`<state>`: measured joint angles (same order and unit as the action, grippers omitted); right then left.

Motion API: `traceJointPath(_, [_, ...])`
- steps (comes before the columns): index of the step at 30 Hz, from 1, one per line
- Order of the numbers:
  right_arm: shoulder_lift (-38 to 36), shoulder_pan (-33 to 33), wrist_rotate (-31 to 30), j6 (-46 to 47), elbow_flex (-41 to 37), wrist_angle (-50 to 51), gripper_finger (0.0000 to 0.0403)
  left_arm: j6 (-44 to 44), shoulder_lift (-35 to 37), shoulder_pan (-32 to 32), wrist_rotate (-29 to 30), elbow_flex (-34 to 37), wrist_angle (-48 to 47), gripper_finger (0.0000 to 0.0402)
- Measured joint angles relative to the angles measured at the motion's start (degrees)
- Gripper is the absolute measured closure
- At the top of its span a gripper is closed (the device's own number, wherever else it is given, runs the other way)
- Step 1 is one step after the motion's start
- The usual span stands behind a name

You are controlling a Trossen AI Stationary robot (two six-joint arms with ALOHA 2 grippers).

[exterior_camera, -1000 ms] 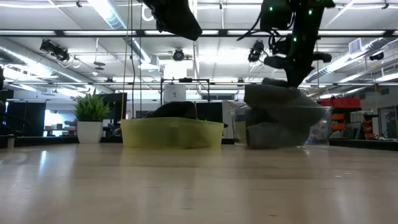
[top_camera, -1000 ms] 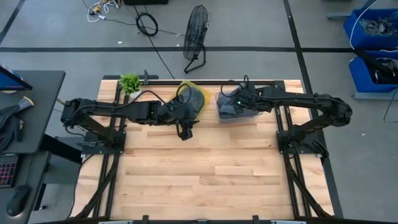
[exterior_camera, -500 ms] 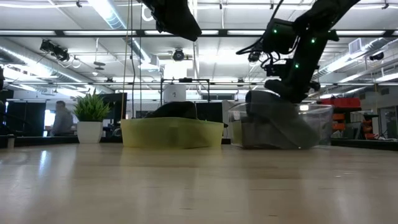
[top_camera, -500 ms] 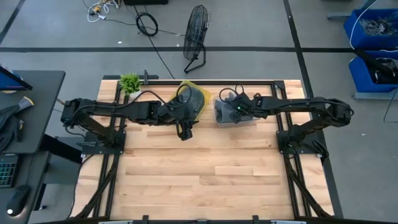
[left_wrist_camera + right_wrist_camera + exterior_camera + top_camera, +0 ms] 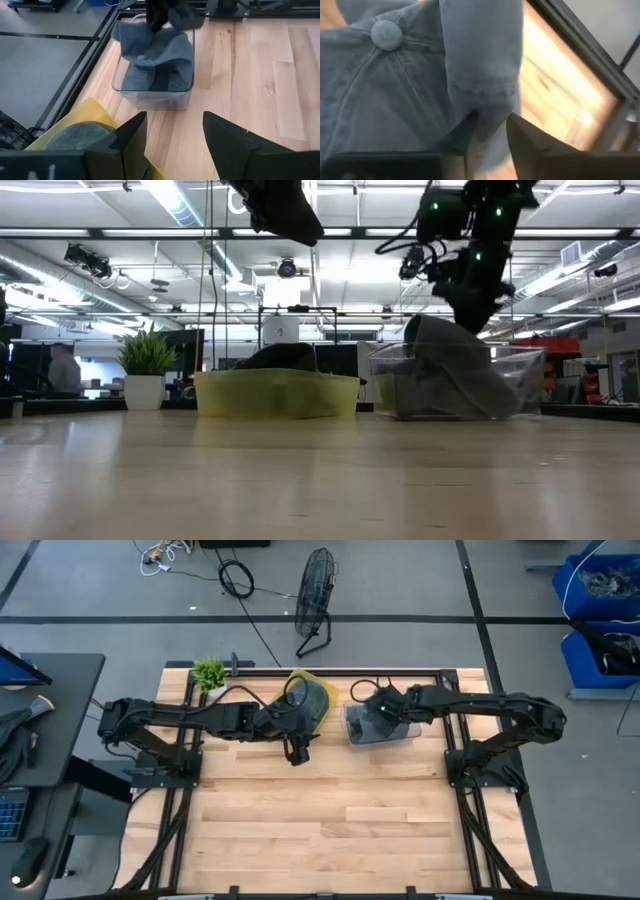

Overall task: Pick & Place hat
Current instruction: Put the dark blue cap into the transparent bin, then return to Home Position

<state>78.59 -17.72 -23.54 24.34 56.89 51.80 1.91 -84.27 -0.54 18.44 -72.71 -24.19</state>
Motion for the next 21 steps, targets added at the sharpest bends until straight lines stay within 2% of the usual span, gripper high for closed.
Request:
traceJointPath(5, [0.0,0.3,1.1,0.0,9.2,14.3,0.0270,0.3,0.0,0.0,0.7,0.0,-0.3,0.0204])
traceJointPath(9, [-0.2,1.4,1.6,-0.1,15.5,21.0,0.0263,0.4,0.2,0.0,3.6,0.0,-2.4,0.0204])
traceJointPath(16, [-5.4,5.3,1.7,-6.9,22.2,20.6,0.0273,3.7,6.7,-1.3,6.8,-0.1,-11.2,0.0204])
traceJointPath(21, [-13.8,10.9,3.9,-14.6,21.3,14.4,0.0281,5.2,13.7,-4.6,16.9,0.0,-15.6,0.0204])
